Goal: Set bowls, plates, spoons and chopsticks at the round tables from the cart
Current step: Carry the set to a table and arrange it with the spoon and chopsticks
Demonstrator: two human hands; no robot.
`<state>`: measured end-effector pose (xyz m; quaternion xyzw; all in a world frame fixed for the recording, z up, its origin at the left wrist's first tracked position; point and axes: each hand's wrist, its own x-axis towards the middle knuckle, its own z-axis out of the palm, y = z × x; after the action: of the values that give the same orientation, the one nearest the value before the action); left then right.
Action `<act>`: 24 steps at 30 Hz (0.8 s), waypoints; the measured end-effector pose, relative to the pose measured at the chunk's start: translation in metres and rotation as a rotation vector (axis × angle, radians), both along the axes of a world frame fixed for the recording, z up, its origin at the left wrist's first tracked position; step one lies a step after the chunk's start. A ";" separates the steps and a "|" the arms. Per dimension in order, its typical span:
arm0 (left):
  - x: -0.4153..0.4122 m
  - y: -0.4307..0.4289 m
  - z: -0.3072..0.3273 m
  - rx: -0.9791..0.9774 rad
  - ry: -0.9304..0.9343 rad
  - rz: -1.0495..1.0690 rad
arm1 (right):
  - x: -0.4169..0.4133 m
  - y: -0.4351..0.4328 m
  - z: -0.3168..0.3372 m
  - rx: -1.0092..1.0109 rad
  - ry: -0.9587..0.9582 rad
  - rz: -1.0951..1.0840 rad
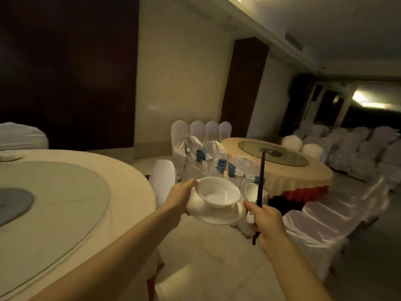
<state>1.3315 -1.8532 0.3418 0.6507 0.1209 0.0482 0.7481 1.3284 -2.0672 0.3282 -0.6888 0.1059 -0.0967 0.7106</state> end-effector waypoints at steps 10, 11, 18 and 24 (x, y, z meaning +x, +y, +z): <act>0.261 0.017 -0.012 0.067 -0.027 0.190 | 0.301 0.021 -0.006 0.001 0.017 0.229; 0.290 0.022 -0.014 0.064 -0.036 0.204 | 0.333 0.025 -0.005 -0.008 0.018 0.245; 0.477 0.053 -0.003 -0.039 -0.044 0.307 | 0.543 0.058 0.016 -0.065 -0.002 0.360; 0.602 0.088 -0.008 -0.048 -0.058 0.445 | 0.704 0.106 0.009 -0.096 -0.004 0.533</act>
<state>1.9340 -1.7650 0.3339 0.5884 0.2413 0.2279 0.7373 2.0324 -1.9616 0.3372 -0.7250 -0.0852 0.0878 0.6778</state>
